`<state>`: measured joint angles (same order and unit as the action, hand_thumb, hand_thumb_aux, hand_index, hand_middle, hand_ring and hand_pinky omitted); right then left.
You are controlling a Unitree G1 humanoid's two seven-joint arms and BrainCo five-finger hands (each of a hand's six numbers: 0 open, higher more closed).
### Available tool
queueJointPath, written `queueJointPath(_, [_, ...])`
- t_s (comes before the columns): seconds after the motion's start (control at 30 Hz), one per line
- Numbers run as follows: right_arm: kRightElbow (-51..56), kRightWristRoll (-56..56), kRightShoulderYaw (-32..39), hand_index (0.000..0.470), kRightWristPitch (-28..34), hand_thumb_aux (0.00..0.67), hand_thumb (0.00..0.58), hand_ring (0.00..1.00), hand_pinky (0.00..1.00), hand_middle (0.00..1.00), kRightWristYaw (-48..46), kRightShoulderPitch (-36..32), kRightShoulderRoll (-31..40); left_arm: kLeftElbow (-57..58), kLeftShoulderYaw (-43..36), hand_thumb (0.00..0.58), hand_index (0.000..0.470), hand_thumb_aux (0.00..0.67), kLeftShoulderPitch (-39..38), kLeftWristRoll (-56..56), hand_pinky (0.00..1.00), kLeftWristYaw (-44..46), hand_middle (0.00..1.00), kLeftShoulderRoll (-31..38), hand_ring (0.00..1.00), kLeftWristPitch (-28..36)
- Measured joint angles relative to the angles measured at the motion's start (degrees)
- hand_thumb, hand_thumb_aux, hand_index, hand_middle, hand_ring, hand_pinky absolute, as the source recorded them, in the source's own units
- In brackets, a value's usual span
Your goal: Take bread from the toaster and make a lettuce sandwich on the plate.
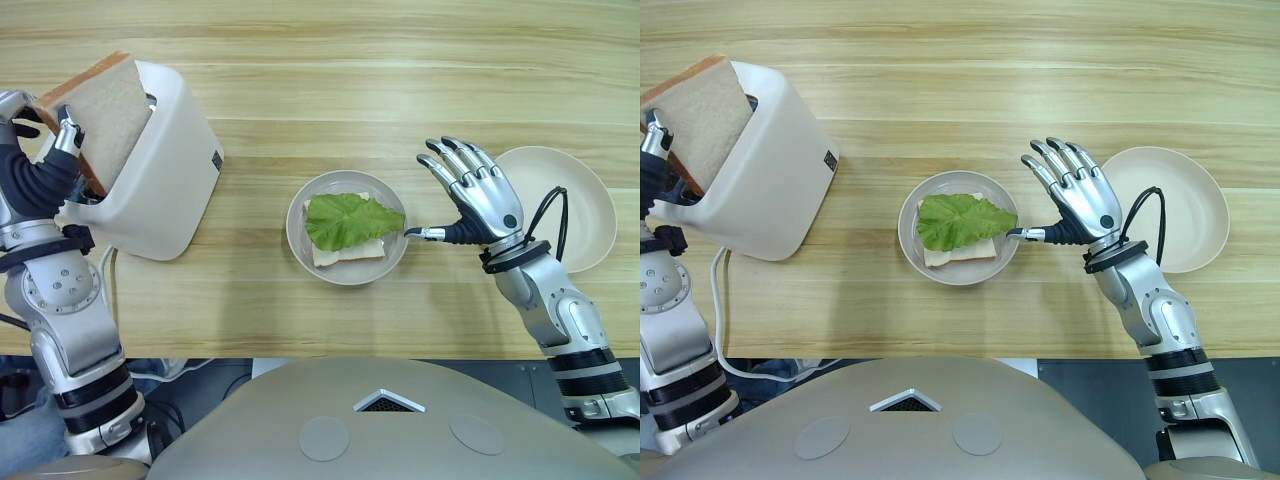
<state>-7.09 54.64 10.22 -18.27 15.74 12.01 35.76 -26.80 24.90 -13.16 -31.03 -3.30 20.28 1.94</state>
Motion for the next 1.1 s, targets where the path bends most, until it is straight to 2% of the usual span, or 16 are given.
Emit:
queueJointPath(0.2, [0.16,-0.05,-0.01,0.0,0.08,0.0,0.0,0.0,0.0,0.0,0.37,-0.08,-0.76,2.57,0.34,0.58,0.47,0.67,8.68,4.71,1.0,-1.33,1.0,0.33,1.0,0.75])
queueJointPath(0.4, [0.57,-0.7,-0.27,0.0,0.7,0.0,0.0,0.0,0.0,0.0,0.9,-0.39,-1.53,-1.46,1.72,0.58,0.47,0.67,13.55,8.27,1.0,-2.19,1.0,0.26,1.0,2.79])
queueJointPath(0.57, [0.45,-1.55,-1.71,0.0,1.93,0.0,0.0,0.0,0.0,0.0,1.41,-0.63,-2.24,-8.56,1.33,0.58,0.47,0.67,14.7,13.78,1.0,-0.22,1.0,-2.32,1.0,8.74])
queueJointPath(0.63, [-0.07,-3.53,-3.3,0.0,2.3,0.0,0.0,0.0,0.0,0.0,1.65,-0.76,-3.01,-13.44,-2.77,0.58,0.47,0.67,14.82,17.43,1.0,1.83,1.0,-5.75,1.0,13.91])
queueJointPath(0.73, [-1.42,-6.26,-5.32,0.0,2.57,0.0,0.0,0.0,0.0,0.0,1.78,-1.06,-3.99,-18.49,-13.6,0.58,0.47,0.67,12.75,22.26,1.0,4.25,1.0,-12.6,1.0,21.59])
queueJointPath(0.83, [-3.07,-7.84,-7.05,0.0,2.55,0.0,0.0,0.0,0.0,0.0,1.94,-1.39,-5.06,-16.81,-25.61,0.58,0.47,0.67,7.33,25.54,1.0,4.81,1.0,-19.55,1.0,26.3])
queueJointPath(0.93, [-4.56,-9.01,-7.87,0.0,1.82,0.0,0.0,0.0,0.0,0.0,1.97,-1.56,-5.28,-10.85,-33.69,0.58,0.47,0.67,3.92,27.12,1.0,4.45,1.0,-23.24,1.0,27.93])
queueJointPath(1.1, [-4.46,-7.13,-5.12,0.0,-1.21,0.0,0.0,0.0,0.0,0.0,1.16,-1.51,-4.95,2.3,-37.53,0.58,0.47,0.67,2.01,27.19,1.0,1.88,1.0,-23.39,1.0,26.95])
